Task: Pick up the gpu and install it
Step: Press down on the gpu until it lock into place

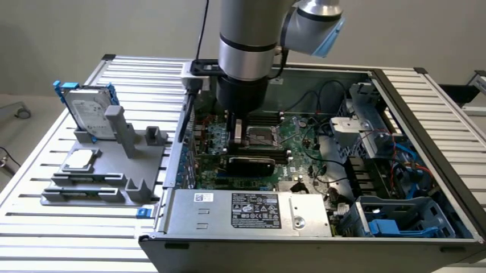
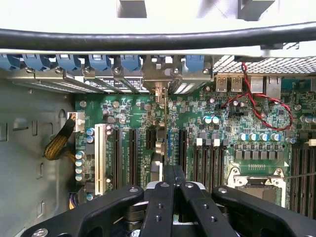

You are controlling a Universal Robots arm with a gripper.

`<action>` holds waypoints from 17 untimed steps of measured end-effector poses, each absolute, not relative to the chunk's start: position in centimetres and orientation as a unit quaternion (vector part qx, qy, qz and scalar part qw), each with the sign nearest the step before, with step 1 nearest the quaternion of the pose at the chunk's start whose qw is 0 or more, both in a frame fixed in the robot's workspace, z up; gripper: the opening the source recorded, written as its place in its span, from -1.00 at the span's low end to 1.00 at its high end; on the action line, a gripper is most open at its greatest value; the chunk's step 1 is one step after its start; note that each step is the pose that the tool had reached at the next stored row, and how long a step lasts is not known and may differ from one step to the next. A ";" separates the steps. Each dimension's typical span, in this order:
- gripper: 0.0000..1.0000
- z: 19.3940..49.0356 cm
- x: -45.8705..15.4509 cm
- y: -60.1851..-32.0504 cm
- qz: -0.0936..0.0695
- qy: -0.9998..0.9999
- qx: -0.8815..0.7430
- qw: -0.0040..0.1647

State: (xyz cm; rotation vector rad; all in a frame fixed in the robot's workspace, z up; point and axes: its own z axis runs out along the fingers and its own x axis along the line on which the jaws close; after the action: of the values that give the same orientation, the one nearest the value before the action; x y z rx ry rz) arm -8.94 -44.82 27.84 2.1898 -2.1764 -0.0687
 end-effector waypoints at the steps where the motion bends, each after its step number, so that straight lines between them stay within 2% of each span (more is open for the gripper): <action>1: -0.79 27.9 -9.0 -44.8 -0.024 -0.704 0.709 0.028; 11: -0.79 28.0 -9.9 -44.8 -0.038 -0.704 0.708 0.046; 17: -0.79 28.0 -10.5 -44.8 -0.042 -0.703 0.707 0.064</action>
State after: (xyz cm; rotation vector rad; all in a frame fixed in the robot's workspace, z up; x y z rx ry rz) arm -10.54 -44.82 27.96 2.1335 -2.1231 -0.1269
